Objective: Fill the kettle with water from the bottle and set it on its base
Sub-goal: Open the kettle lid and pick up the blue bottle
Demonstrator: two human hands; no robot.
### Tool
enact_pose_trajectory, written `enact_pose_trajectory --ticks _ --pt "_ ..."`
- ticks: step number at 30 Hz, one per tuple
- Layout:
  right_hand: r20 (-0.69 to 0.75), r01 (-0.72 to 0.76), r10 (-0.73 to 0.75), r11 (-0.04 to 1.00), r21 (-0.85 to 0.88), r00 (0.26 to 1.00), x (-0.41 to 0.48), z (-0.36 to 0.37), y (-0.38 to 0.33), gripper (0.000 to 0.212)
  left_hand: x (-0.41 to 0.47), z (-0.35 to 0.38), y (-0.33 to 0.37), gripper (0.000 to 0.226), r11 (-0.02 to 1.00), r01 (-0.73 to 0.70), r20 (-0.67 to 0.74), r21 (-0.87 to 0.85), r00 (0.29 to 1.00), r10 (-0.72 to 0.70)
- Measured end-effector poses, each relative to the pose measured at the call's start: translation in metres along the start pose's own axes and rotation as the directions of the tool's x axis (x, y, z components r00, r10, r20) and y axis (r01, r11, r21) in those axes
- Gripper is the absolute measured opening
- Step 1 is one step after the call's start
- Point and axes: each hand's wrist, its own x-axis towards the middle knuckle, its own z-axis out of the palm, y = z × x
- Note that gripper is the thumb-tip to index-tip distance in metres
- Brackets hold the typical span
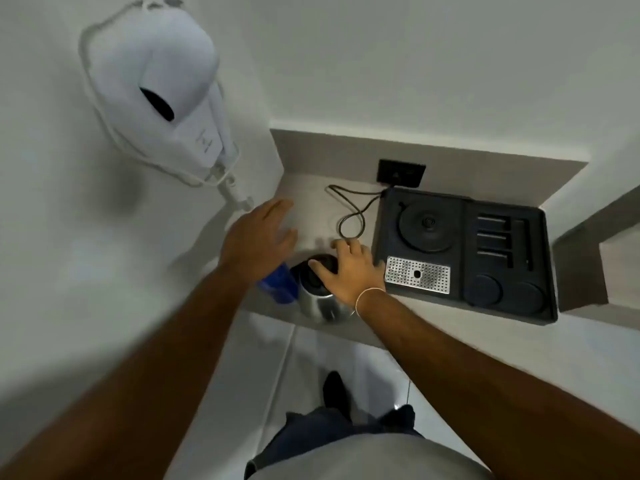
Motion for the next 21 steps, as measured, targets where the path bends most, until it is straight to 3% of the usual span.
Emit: enact_pose_trajectory --ticks 4,8,12,18,21 --pt "0.143 -0.171 0.173 0.985 -0.028 0.974 0.002 0.007 0.007 0.093 -0.014 -0.018 -0.031 0.072 0.997 0.076 0.144 0.014 0.987 -0.078" --pt "0.219 -0.163 0.167 0.986 -0.035 0.961 0.009 0.003 0.013 0.087 -0.031 -0.017 -0.057 0.073 0.994 0.088 0.308 -0.071 0.949 -0.062" --pt "0.239 -0.119 0.139 0.988 -0.096 0.961 0.016 0.004 0.011 0.075 -0.036 -0.018 -0.07 0.065 0.978 0.118 0.202 -0.173 0.976 -0.082" --pt "0.189 -0.07 0.089 0.992 -0.106 0.978 0.015 0.006 0.016 0.08 -0.031 -0.023 -0.076 0.053 0.964 0.18 0.156 -0.193 0.976 -0.151" --pt "0.179 -0.074 0.091 0.993 -0.097 0.98 0.014 0.008 0.016 0.08 -0.039 -0.022 -0.085 0.049 0.937 0.171 0.018 -0.304 0.985 -0.174"
